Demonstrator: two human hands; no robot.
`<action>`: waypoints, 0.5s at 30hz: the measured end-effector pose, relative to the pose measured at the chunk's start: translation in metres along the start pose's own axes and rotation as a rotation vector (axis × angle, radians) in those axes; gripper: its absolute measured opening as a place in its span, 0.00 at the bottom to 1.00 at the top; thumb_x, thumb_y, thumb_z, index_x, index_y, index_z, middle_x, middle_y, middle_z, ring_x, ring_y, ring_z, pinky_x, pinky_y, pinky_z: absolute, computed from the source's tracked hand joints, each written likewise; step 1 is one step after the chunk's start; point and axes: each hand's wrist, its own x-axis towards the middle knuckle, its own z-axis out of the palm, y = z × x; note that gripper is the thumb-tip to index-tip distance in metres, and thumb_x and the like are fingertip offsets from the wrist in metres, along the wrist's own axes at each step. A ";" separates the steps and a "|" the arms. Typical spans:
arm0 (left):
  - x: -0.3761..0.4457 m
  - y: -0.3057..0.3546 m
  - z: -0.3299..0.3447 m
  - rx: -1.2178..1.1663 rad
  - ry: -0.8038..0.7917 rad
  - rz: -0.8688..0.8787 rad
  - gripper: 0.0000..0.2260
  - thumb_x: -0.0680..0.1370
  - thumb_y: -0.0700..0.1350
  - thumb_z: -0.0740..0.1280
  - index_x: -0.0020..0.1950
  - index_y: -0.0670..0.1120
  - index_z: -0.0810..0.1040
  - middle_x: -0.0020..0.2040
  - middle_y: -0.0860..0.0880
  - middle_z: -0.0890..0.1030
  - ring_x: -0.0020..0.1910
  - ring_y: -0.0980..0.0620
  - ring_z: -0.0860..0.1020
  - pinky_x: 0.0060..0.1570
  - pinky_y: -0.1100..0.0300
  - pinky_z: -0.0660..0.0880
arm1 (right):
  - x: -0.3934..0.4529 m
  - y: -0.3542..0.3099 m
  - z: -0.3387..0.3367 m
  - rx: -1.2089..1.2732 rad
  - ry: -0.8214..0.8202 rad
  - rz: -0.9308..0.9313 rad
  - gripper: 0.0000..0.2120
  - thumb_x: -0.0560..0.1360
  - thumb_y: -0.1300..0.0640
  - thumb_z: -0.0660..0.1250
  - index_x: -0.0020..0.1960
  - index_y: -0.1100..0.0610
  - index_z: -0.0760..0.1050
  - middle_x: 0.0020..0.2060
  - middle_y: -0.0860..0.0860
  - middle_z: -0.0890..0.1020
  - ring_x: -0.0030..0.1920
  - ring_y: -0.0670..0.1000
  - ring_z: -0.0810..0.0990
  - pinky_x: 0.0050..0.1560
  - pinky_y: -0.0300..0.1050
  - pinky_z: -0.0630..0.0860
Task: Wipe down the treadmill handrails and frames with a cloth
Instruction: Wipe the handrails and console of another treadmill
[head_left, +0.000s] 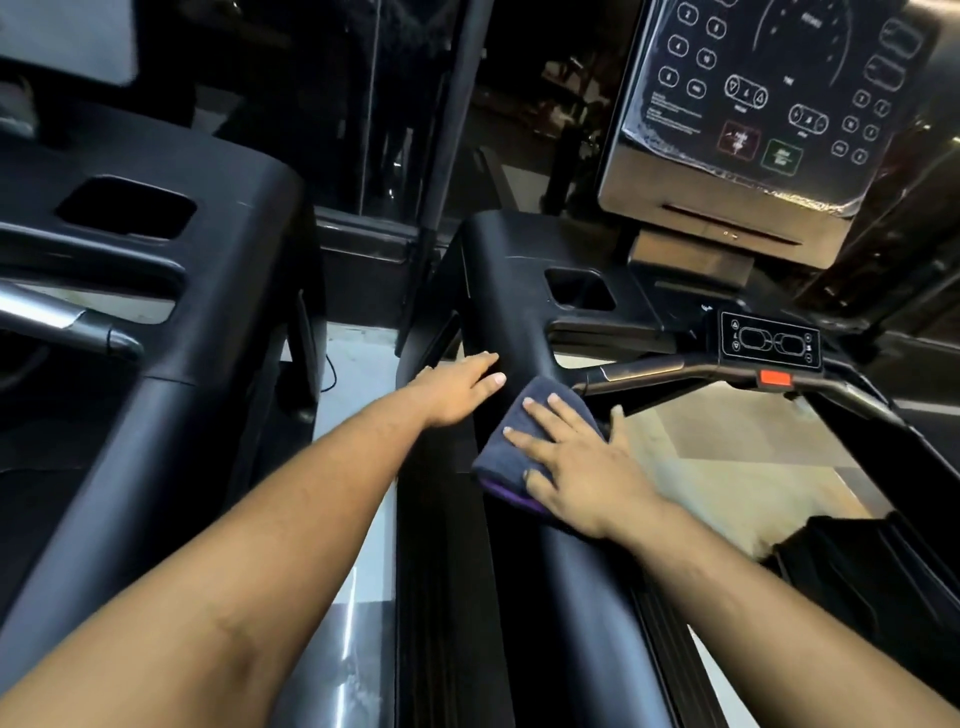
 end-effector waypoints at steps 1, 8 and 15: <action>0.001 0.000 0.002 0.023 0.004 -0.002 0.28 0.86 0.60 0.53 0.84 0.52 0.57 0.84 0.52 0.58 0.82 0.47 0.59 0.78 0.40 0.58 | 0.018 0.005 -0.003 -0.015 0.030 0.044 0.28 0.83 0.40 0.53 0.82 0.37 0.51 0.83 0.42 0.44 0.83 0.48 0.40 0.73 0.80 0.42; 0.025 -0.005 -0.010 -0.032 0.160 -0.050 0.28 0.85 0.59 0.55 0.83 0.51 0.56 0.83 0.49 0.61 0.77 0.43 0.67 0.74 0.38 0.64 | 0.108 0.018 -0.018 0.189 0.116 0.245 0.28 0.84 0.44 0.53 0.83 0.44 0.54 0.84 0.50 0.48 0.83 0.51 0.45 0.78 0.70 0.41; 0.048 -0.018 -0.009 0.044 0.088 -0.037 0.29 0.85 0.60 0.56 0.84 0.52 0.56 0.84 0.52 0.58 0.81 0.47 0.61 0.77 0.38 0.59 | 0.070 0.047 -0.014 0.181 -0.033 -0.070 0.29 0.81 0.39 0.48 0.83 0.38 0.51 0.83 0.44 0.40 0.82 0.48 0.36 0.78 0.64 0.36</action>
